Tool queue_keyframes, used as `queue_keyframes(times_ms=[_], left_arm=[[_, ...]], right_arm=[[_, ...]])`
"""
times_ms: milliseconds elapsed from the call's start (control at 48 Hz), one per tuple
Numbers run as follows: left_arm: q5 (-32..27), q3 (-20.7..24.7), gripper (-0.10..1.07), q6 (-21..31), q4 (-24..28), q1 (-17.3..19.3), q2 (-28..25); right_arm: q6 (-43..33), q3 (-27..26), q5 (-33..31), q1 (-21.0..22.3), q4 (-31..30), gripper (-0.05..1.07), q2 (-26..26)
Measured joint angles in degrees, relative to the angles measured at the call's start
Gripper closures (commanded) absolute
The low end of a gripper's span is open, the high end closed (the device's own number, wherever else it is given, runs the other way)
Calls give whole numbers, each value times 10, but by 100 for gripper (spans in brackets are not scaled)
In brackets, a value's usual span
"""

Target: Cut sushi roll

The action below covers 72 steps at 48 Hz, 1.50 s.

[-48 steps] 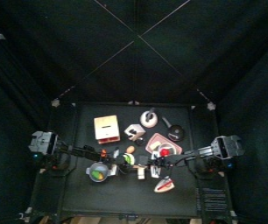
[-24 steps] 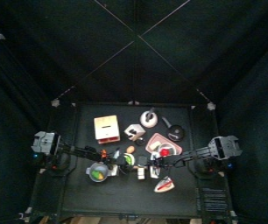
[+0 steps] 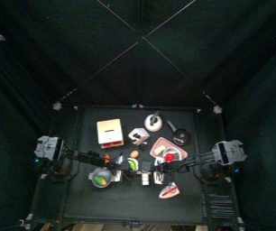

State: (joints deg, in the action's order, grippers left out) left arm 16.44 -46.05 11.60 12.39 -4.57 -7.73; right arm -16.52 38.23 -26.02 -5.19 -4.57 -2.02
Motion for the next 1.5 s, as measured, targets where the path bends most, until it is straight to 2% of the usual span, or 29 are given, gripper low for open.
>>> queue_keyframes(times_ms=[354, 1208, 1500], left_arm=[[-33, 3, 54, 1, -3, -1, 1], [-40, 0, 54, 0, -2, 20, 18], [-44, -2, 54, -1, -1, 19, 45]], right_arm=[[0, -5, 1, 2, -1, 71, -4], [3, -11, -1, 40, -10, 71, -4], [3, -24, -34, 38, -8, 71, 9]])
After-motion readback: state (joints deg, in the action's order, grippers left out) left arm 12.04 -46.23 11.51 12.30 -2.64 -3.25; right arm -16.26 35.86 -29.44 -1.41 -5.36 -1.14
